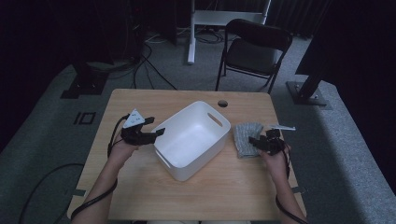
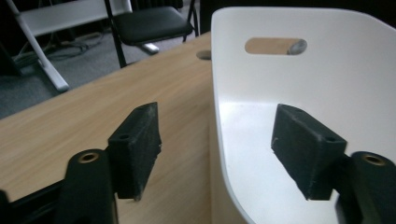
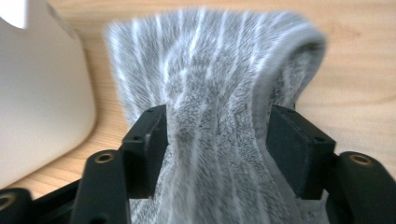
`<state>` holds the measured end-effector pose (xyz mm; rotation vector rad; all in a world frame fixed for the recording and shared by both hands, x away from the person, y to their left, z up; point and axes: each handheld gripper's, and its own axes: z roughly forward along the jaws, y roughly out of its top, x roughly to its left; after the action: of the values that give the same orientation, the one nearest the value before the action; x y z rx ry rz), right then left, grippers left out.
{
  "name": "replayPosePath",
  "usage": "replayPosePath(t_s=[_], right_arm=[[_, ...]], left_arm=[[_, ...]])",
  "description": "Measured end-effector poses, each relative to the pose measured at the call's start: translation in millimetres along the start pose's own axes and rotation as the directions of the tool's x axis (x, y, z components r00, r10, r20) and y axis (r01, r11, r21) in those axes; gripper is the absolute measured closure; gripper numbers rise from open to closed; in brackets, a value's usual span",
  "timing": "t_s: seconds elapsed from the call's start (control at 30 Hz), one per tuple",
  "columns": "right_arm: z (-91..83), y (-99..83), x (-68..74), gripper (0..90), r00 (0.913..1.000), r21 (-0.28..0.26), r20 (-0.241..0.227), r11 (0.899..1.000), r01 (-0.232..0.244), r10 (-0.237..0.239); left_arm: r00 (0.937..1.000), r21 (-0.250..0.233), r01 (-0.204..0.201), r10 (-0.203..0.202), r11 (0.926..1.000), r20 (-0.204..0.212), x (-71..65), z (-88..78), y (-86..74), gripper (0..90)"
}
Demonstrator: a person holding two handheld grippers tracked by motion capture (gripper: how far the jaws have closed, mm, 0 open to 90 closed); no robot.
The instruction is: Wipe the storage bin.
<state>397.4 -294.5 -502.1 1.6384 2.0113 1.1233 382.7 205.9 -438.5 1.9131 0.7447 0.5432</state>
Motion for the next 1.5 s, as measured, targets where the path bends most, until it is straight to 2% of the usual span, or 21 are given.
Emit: replayPosePath(t_s=[0.07, 0.1, 0.2, 0.27, 0.33, 0.4, 0.5, 0.63, 0.7, 0.87, 1.0, 1.07, 1.23, 1.3, 1.5], right_arm=[[-1.0, 1.5, 2.4, 28.1, 1.0, 0.0, 0.0, 1.0, -0.002, 0.002], [-1.1, 1.9, 3.7, 24.3, 0.9998, -0.003, -0.017, 1.0, 0.006, -0.006], [-2.8, 1.2, 9.2, 17.3, 0.9987, -0.021, -0.017, 0.999, 0.047, -0.047], [-4.7, 1.1, 11.3, 18.4, 0.9987, -0.032, -0.014, 0.998, 0.048, -0.048], [-5.2, 0.4, 12.8, 14.6, 0.998, -0.044, -0.016, 0.997, 0.06, -0.061], [-6.1, -0.4, 13.3, 14.6, 0.9974, -0.058, -0.016, 0.996, 0.069, -0.07], [-9.9, -2.7, 14.2, 14.6, 0.9959, -0.07, -0.047, 0.995, 0.075, -0.078], [-16.7, -4.6, 17.5, 14.7, 0.994, -0.08, -0.04, 0.992, 0.098, -0.101], [-21.0, -6.4, 18.1, 14.9, 0.9941, -0.093, -0.044, 0.991, 0.094, -0.099], [-30.0, -11.1, 20.3, 14.9, 0.9915, -0.097, -0.044, 0.988, 0.118, -0.123], [-37.3, -14.7, 21.4, 14.9, 0.9895, -0.102, -0.041, 0.986, 0.134, -0.139], [-39.8, -17.5, 22.0, 14.9, 0.9888, -0.108, -0.046, 0.985, 0.136, -0.142], [-40.9, -27.3, 23.4, 14.9, 0.987, -0.091, -0.047, 0.985, 0.149, -0.154], [-40.2, -30.3, 23.3, 14.9, 0.9868, -0.084, -0.045, 0.985, 0.151, -0.155], [-40.6, -42.6, 21.3, 14.9, 0.9876, -0.099, -0.052, 0.985, 0.143, -0.148]], left_arm=[[0.9999, -0.006, 0.012, -0.012, 0.9999, -0.003, 0.3, -2.3, 1.5, 28.0], [0.9997, -0.013, 0.019, -0.019, 0.9997, -0.014, 0.3, -3.6, 2.2, 26.4], [0.999, -0.031, 0.034, -0.034, 0.999, -0.029, 0.7, -8.6, 3.3, 25.6], [0.9985, -0.036, 0.041, -0.042, 0.9985, -0.036, 1.3, -11.7, 3.6, 25.5], [0.9976, -0.045, 0.056, -0.058, 0.9974, -0.039, 1.4, -16.3, 3.9, 22.8], [0.9972, -0.055, 0.058, -0.06, 0.9968, -0.044, 1.1, -18.9, 3.7, 21.8], [0.995, -0.069, 0.07, -0.075, 0.9952, -0.067, 1.5, -27.5, 2.3, 19.4], [0.9921, -0.075, 0.087, -0.093, 0.9934, -0.084, 2.0, -36.9, -1.6, 19.4], [0.9914, -0.076, 0.086, -0.092, 0.9934, -0.092, 1.2, -41.3, -4.7, 19.4], [0.9878, -0.07, 0.097, -0.105, 0.9928, -0.115, 3.7, -54.0, -16.1, 19.4], [0.982, -0.076, 0.131, -0.14, 0.9884, -0.126, 6.6, -63.9, -27.0, 19.4], [0.9804, -0.07, 0.134, -0.143, 0.9884, -0.136, 6.8, -67.6, -33.5, 19.3], [0.9758, -0.046, 0.154, -0.159, 0.987, -0.15, 5.5, -72.4, -50.2, 19.3], [0.9726, -0.049, 0.172, -0.178, 0.9838, -0.15, 5.4, -74.3, -56.2, 19.3], [0.964, -0.039, 0.195, -0.199, 0.9799, -0.176, 4.6, -79.7, -72.0, 19.3]])
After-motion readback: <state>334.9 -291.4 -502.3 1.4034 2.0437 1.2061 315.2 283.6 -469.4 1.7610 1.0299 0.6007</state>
